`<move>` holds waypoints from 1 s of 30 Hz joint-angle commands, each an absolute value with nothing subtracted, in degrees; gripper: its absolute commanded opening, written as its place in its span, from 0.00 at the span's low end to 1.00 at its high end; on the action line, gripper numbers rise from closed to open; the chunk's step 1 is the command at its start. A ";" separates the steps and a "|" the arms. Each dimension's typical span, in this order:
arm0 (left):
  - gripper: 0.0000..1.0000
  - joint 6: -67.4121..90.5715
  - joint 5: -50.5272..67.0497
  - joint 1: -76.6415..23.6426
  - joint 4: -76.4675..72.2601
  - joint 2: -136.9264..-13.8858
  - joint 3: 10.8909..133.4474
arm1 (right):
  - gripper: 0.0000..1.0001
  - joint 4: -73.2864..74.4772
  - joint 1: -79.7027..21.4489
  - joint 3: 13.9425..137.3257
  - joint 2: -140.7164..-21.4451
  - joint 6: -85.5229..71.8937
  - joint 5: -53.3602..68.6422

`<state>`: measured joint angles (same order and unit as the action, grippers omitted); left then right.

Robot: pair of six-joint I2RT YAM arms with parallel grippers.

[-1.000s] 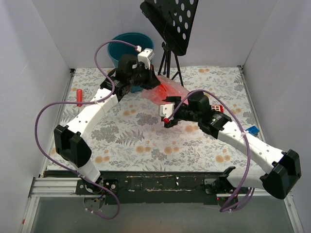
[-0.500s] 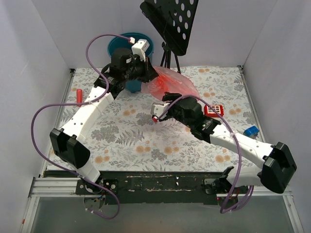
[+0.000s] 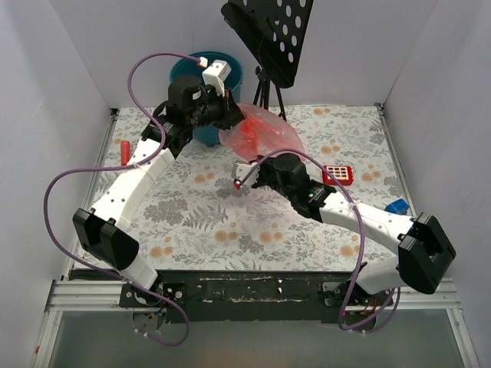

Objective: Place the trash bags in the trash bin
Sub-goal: Unfold the trash bag at the center of the board.

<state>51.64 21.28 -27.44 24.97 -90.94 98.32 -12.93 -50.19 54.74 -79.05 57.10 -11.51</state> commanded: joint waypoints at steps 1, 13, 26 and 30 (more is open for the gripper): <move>0.00 48.08 20.66 -27.16 25.31 -85.70 97.48 | 0.03 -11.53 -50.01 54.67 -75.33 57.48 -11.43; 0.00 29.54 3.18 -27.07 20.40 -84.81 91.32 | 0.01 17.90 -49.92 45.79 -62.84 62.05 6.93; 0.00 18.54 -4.40 -27.07 16.87 -84.64 88.42 | 0.26 35.60 -49.39 45.96 -60.21 61.01 12.92; 0.00 21.17 -1.15 -27.33 20.91 -84.55 88.07 | 0.60 33.40 -49.31 51.31 -56.87 58.10 11.95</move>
<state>20.95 -2.48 -27.44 18.96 -86.98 88.47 33.01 -49.52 46.00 -60.88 60.99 11.22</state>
